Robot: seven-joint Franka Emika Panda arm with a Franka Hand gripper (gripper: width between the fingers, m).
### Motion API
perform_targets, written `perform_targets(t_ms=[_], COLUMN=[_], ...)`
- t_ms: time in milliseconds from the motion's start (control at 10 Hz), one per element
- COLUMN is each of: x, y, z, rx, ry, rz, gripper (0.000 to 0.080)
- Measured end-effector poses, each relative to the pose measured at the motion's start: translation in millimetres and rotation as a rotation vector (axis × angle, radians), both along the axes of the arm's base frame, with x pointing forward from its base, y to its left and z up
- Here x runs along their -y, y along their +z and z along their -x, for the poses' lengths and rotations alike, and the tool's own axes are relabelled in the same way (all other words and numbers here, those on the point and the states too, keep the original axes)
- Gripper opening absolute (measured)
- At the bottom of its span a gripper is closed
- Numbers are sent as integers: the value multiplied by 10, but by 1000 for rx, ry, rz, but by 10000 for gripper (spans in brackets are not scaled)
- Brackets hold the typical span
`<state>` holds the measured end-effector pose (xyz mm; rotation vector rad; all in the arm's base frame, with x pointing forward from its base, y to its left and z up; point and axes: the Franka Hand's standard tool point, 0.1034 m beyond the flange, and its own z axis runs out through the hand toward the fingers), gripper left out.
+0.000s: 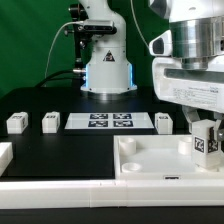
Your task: Assemble one leg
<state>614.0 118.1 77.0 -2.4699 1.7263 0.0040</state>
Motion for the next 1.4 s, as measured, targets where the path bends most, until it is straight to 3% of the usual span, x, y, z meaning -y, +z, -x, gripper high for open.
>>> perform_targets(t_ms=[300, 500, 600, 700, 900, 1400], x=[-10, -12, -18, -20, -14, 50], y=[-2, -3, -3, -4, -4, -16], z=[1, 2, 3, 3, 2, -4], rx=[-32, -21, -21, -20, 11, 80], ry=[-291, -194, -192, -180, 92, 734], rz=[-37, -30, -30, -30, -8, 48], gripper=[294, 294, 489, 596, 640, 649])
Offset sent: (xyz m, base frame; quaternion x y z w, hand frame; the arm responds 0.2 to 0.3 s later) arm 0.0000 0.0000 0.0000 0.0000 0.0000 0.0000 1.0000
